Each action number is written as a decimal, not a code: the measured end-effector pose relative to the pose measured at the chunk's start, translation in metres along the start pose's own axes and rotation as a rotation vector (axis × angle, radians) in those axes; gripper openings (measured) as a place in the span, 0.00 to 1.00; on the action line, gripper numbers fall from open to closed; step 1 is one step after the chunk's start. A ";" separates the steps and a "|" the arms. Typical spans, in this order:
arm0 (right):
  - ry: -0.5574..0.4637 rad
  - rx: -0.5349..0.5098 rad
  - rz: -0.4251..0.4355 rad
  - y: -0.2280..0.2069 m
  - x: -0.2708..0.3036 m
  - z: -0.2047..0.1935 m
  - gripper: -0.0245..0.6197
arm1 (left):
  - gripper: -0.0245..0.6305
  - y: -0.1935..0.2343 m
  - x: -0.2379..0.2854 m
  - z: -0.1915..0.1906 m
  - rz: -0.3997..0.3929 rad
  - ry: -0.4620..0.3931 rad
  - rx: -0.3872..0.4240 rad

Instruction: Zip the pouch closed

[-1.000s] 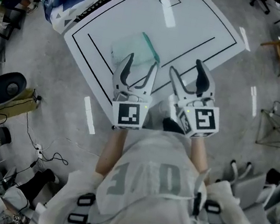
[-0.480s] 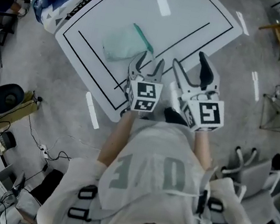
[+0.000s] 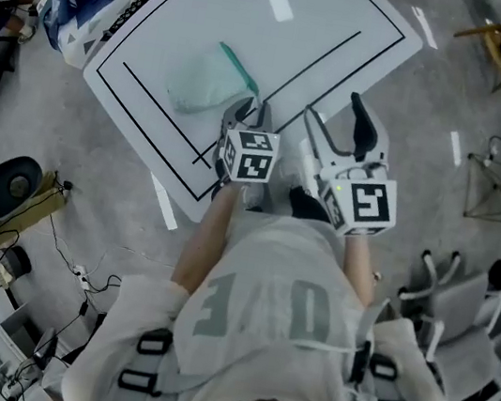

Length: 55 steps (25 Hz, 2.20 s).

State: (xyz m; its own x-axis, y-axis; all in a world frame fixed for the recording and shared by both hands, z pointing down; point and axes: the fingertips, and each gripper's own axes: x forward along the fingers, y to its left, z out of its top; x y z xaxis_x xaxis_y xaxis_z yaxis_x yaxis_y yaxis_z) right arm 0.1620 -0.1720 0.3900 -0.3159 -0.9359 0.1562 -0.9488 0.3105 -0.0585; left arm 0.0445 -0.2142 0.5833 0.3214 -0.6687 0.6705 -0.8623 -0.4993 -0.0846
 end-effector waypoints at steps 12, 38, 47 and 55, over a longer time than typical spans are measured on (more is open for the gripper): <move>0.013 -0.002 0.008 -0.011 0.001 -0.003 0.50 | 0.07 0.005 0.015 -0.012 0.024 0.094 -0.051; -0.058 0.282 0.759 0.143 0.057 0.057 0.50 | 0.06 0.042 -0.203 0.127 -0.413 -0.537 0.043; -0.042 0.399 0.868 0.175 0.058 0.056 0.30 | 0.06 0.060 -0.224 0.114 -0.428 -0.548 0.065; -0.055 0.463 0.894 0.187 0.061 0.060 0.20 | 0.06 0.076 -0.235 0.111 -0.430 -0.561 0.049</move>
State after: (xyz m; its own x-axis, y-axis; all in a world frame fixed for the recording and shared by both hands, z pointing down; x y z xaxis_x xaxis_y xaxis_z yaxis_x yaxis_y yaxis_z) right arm -0.0343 -0.1807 0.3289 -0.8988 -0.4010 -0.1772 -0.2642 0.8180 -0.5109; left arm -0.0532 -0.1560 0.3377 0.7938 -0.5832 0.1725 -0.5995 -0.7981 0.0602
